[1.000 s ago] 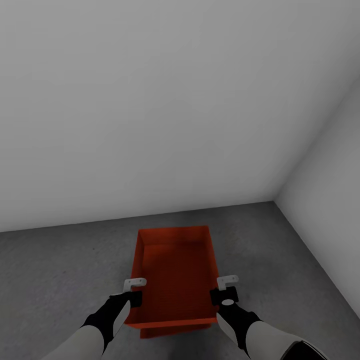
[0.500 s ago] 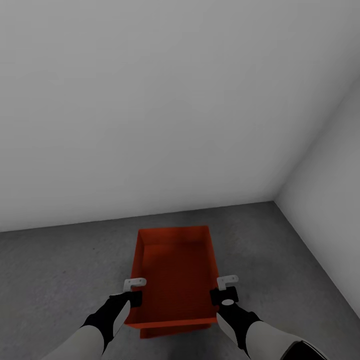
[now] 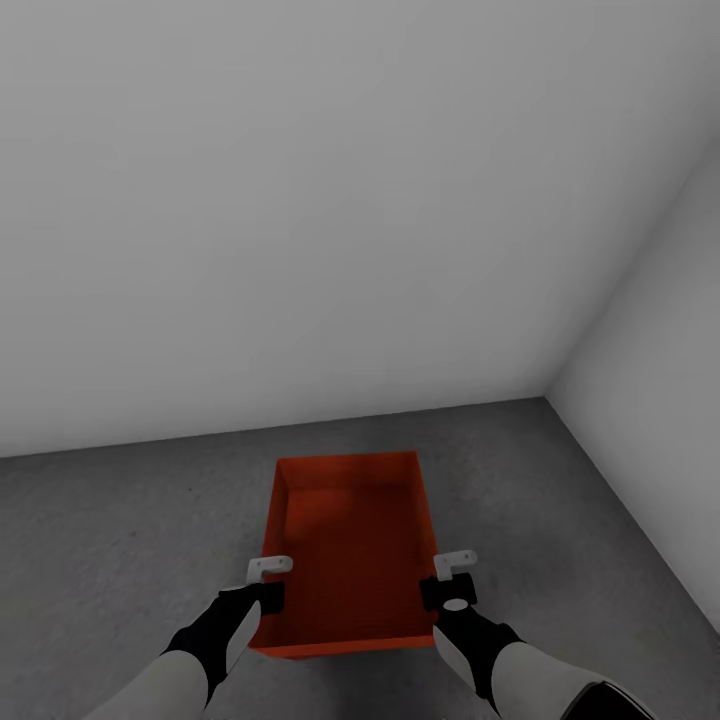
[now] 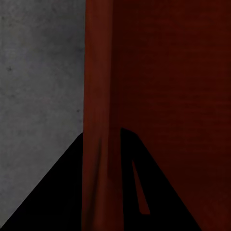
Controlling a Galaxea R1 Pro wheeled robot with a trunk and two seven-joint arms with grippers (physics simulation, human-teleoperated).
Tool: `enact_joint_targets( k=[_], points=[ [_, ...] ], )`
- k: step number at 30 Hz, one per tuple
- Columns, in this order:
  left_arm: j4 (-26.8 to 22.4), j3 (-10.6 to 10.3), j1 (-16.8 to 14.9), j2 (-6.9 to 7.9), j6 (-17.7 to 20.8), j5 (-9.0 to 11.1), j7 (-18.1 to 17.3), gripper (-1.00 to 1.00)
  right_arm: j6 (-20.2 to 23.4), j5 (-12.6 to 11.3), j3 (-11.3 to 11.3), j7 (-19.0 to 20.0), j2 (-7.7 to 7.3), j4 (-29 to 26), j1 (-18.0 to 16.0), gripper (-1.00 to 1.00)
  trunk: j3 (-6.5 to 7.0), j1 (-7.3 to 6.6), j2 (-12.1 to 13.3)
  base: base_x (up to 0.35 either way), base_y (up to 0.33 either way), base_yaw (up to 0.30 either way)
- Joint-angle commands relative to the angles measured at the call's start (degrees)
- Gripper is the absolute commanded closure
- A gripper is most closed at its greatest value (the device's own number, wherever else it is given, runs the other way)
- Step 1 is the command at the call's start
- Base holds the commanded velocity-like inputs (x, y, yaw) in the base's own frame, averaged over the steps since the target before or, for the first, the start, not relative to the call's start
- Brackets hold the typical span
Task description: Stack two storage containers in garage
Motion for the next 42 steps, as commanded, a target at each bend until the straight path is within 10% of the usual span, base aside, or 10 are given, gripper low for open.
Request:
enact_joint_targets(
  k=[1, 42],
  points=[
    [-0.27, 0.05, -0.01, 2.21, 0.39, -0.9, 0.34, 1.0, -0.31, -1.26, -0.91, -0.15, -0.58, 0.17, -0.05, 1.0, -0.05, 0.0, -0.04, -0.005, 0.0, 0.0],
    [-0.25, 0.2, -0.01, 2.12, 0.39, -0.9, 0.33, 1.0, -0.31, -1.26, -0.91, -0.15, -0.58, 0.17, -0.05, 1.0, -0.94, 1.1, -2.04, 0.0, 0.0, 0.0]
  ],
)
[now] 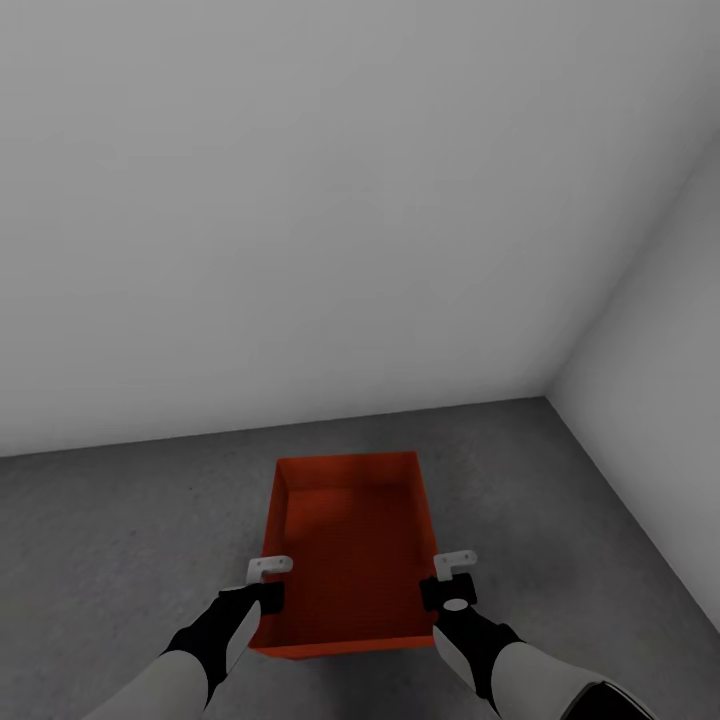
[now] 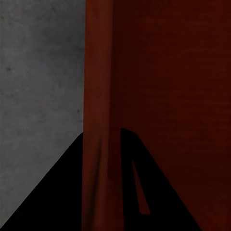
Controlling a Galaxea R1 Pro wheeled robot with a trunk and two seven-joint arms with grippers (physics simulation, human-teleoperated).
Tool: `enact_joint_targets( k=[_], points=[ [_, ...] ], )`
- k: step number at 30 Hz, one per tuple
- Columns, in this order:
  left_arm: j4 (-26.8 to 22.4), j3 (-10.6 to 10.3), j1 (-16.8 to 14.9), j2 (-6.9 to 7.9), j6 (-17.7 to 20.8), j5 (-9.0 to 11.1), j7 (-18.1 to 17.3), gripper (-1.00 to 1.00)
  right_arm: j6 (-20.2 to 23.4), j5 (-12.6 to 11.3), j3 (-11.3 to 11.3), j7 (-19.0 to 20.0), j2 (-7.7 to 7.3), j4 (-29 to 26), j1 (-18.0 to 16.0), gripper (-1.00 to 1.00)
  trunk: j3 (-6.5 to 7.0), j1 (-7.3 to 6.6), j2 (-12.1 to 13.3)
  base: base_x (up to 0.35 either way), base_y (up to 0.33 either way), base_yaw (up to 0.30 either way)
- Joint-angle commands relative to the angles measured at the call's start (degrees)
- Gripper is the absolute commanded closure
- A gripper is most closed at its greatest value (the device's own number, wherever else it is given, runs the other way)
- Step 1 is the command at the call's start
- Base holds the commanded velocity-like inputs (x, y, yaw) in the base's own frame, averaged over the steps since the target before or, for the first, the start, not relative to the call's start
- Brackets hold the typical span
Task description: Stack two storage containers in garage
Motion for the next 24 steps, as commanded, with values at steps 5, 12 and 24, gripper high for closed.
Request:
enact_joint_targets(
  k=[5, 12, 24],
  points=[
    [-0.23, 0.12, -0.01, 2.17, 0.38, -0.87, 0.28, 1.0, -0.31, -1.17, -0.99, -0.15, -0.59, 0.15, -0.05, 1.0, -0.95, 1.11, -2.06, 0.0, 0.0, 0.0],
    [-0.23, 0.12, -0.01, 2.19, 0.38, -0.87, 0.27, 1.0, -0.31, -1.17, -0.99, -0.15, -0.59, 0.15, -0.05, 1.0, -2.21, 2.64, -4.86, 0.0, 0.0, 0.0],
    [-0.28, 0.12, -0.01, 2.21, 0.38, -0.87, 0.27, 1.0, -0.31, -1.17, -0.99, -0.15, -0.59, 0.15, -0.05, 1.0, -4.18, 5.06, -9.28, 0.0, 0.0, 0.0]
  ],
)
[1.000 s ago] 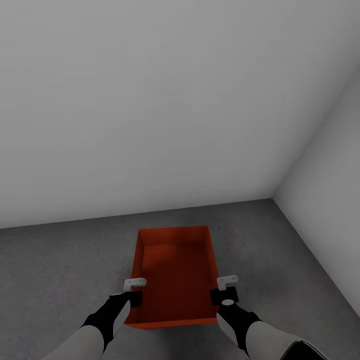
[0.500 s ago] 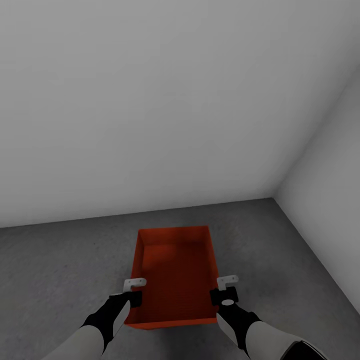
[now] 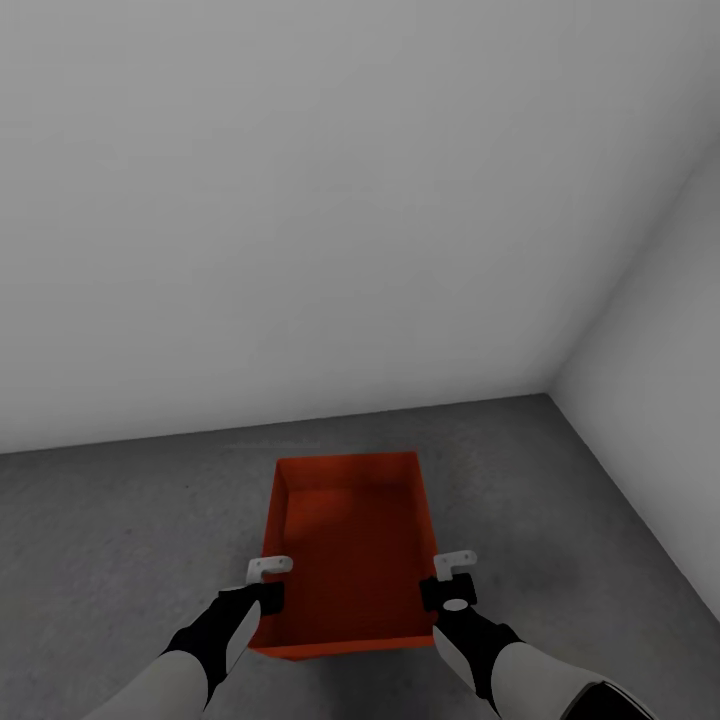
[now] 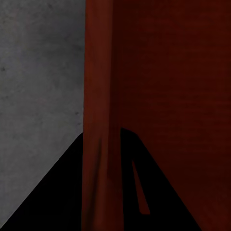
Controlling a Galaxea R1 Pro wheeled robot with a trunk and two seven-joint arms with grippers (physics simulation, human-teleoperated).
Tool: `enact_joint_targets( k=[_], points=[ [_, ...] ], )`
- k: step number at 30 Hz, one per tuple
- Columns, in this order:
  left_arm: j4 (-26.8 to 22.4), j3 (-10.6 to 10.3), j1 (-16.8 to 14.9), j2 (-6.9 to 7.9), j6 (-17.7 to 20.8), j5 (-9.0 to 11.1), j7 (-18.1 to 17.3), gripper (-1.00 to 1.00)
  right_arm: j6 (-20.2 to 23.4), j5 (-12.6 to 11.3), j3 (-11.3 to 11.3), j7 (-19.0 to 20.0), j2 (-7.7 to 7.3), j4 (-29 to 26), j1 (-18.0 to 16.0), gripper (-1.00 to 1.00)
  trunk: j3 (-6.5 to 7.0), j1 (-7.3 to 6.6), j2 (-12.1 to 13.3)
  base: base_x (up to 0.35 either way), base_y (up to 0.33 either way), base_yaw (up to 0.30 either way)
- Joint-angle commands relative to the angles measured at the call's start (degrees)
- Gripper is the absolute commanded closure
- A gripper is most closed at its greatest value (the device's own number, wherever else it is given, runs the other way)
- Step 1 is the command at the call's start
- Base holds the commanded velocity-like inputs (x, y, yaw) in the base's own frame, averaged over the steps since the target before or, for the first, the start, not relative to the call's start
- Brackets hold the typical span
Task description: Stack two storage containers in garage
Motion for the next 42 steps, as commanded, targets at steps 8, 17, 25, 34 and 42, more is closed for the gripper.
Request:
enact_joint_targets(
  k=[8, 17, 25, 34, 42],
  points=[
    [-0.28, 0.06, -0.01, 2.17, 0.38, -0.8, 0.33, 1.0, -0.3, -1.2, -0.95, -0.12, -0.61, 0.15, -0.05, 1.0, -0.58, 0.66, -1.23, 0.0, 0.0, 0.0],
    [-0.28, -0.02, -0.01, 2.13, 0.38, -0.86, 0.33, 1.0, -0.3, -1.2, -0.95, -0.12, -0.61, 0.15, -0.05, 1.0, -1.66, 1.98, -3.64, 0.0, 0.0, 0.0],
    [-0.28, -0.02, -0.01, 2.11, 0.38, -0.86, 0.33, 1.0, -0.3, -1.2, -0.95, -0.12, -0.61, 0.15, -0.05, 1.0, -1.66, 1.98, -3.64, 0.0, 0.0, 0.0],
    [-0.28, -0.02, -0.01, 2.11, 0.38, -0.88, 0.33, 1.0, -0.3, -1.2, -0.95, -0.12, -0.61, 0.15, -0.05, 1.0, -2.56, 3.07, -5.64, 0.0, 0.0, 0.0],
    [-0.28, -0.02, -0.01, 2.11, 0.38, -0.88, 0.33, 1.0, -0.3, -1.2, -0.95, -0.12, -0.61, 0.15, -0.05, 1.0, -3.99, 4.83, -8.85, 0.0, 0.0, 0.0]
  ],
)
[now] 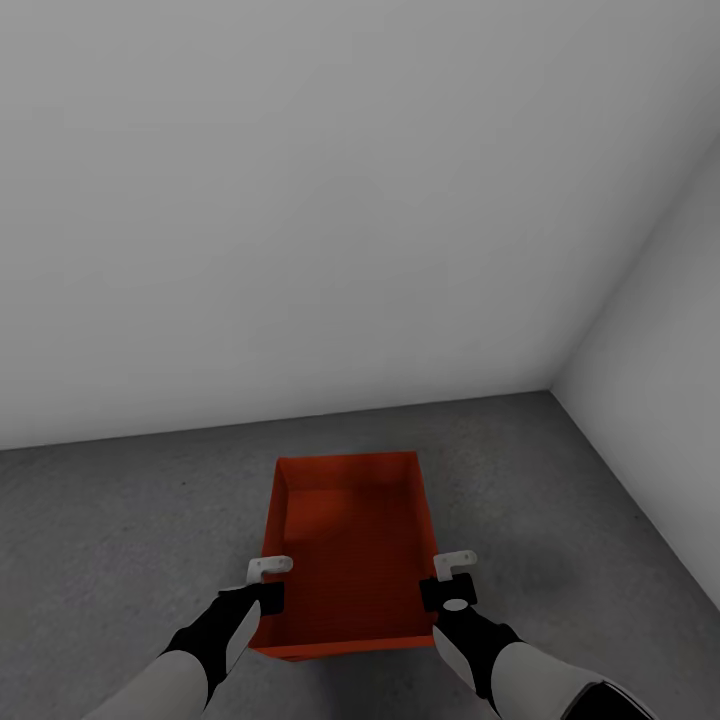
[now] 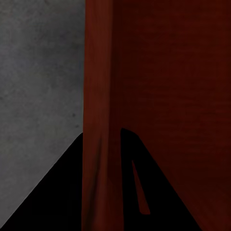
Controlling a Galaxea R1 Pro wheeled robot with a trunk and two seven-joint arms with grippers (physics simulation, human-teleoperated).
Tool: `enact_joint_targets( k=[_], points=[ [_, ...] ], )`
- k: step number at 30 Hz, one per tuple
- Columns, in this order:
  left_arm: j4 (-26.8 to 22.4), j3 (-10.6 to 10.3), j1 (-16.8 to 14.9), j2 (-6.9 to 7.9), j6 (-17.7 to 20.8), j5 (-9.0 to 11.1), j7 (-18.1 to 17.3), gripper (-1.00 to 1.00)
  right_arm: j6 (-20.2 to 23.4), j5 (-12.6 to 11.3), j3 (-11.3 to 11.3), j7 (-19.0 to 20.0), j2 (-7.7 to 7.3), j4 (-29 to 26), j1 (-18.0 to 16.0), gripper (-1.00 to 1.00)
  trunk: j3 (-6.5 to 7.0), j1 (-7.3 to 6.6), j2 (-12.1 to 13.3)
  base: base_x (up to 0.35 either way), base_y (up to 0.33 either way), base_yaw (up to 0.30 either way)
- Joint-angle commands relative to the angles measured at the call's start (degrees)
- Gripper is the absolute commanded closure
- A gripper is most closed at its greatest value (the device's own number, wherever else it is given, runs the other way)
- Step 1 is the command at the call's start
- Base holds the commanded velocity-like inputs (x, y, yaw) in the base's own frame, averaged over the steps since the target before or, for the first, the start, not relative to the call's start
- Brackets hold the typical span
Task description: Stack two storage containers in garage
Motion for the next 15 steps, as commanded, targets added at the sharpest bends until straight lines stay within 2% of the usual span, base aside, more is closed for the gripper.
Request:
enact_joint_targets(
  k=[1, 12, 15],
  points=[
    [-0.27, -0.01, -0.01, 2.12, 0.38, -0.84, 0.33, 1.0, -0.3, -1.22, -0.93, -0.13, -0.6, 0.16, -0.05, 1.0, -0.23, 0.22, -0.44, 0.0, 0.0, 0.0],
    [-0.27, 0.01, -0.01, 2.12, 0.38, -0.84, 0.33, 1.0, -0.3, -1.22, -0.93, -0.13, -0.6, 0.16, -0.05, 1.0, -2.2, 2.64, -4.85, 0.0, 0.0, 0.0],
    [-0.27, 0.03, -0.01, 2.13, 0.38, -0.84, 0.33, 1.0, -0.3, -1.22, -0.93, -0.13, -0.6, 0.16, -0.05, 1.0, -2.2, 2.64, -4.85, 0.0, 0.0, 0.0]
  ],
)
